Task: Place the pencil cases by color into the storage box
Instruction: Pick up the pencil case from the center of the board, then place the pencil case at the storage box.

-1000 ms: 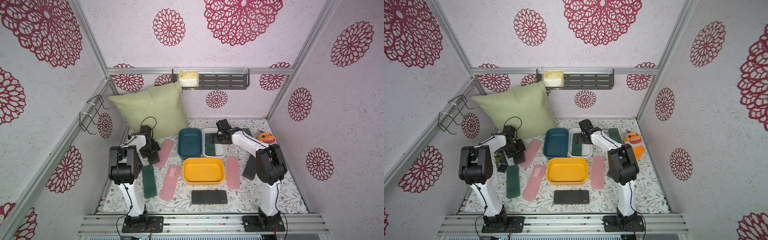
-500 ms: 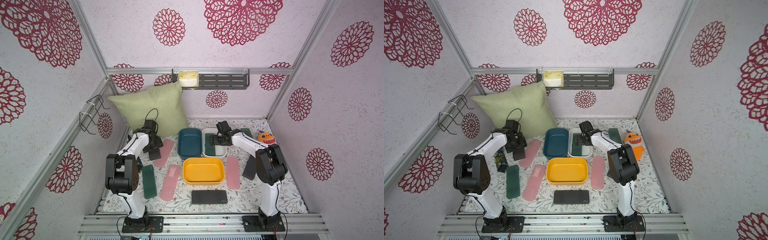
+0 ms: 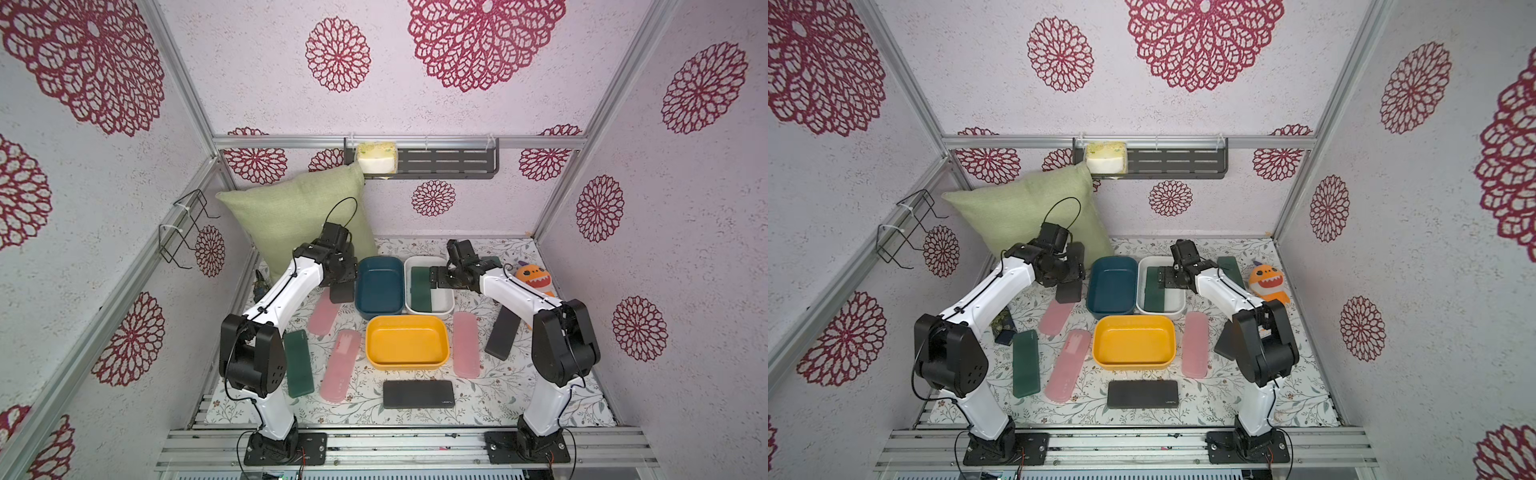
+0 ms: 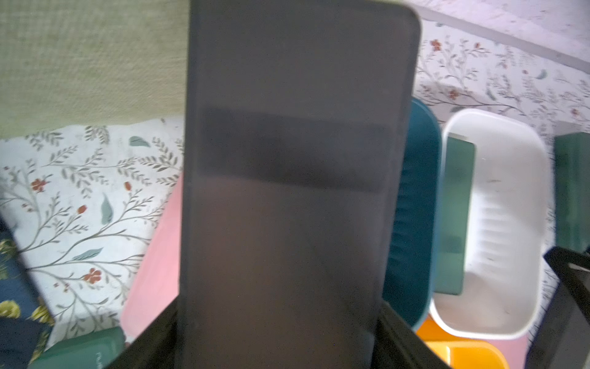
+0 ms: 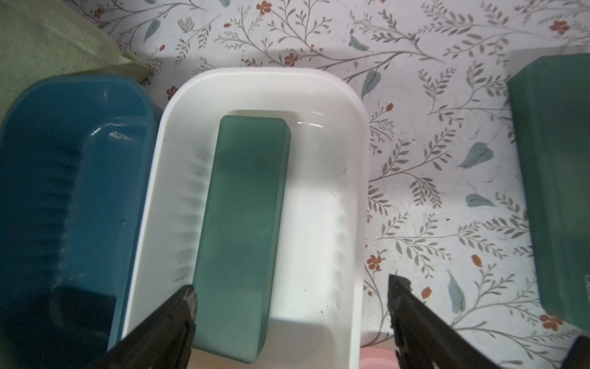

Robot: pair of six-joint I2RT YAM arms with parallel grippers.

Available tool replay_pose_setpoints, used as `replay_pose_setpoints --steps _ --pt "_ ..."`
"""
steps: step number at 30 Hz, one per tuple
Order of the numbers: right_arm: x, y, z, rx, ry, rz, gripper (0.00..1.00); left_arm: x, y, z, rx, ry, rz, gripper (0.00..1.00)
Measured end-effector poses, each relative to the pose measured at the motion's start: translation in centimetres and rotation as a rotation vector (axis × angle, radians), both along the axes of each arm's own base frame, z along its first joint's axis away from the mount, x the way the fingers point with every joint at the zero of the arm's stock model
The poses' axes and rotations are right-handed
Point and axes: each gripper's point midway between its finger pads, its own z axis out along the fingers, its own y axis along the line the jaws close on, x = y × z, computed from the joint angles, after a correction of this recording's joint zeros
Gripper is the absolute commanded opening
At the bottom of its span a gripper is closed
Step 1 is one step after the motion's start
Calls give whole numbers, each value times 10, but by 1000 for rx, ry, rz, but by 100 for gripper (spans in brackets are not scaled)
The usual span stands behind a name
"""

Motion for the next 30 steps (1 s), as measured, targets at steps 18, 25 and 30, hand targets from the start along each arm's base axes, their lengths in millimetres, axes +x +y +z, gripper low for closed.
replay_pose_setpoints --steps 18,25,30 --pt "-13 -31 1 21 -26 -47 96 52 -85 -76 -134 57 -127 37" --pt "-18 -40 0 26 -31 -58 96 60 -98 -88 -161 72 -133 37" --pt "-17 -46 4 31 -44 -71 96 58 -101 -89 -167 79 -129 37"
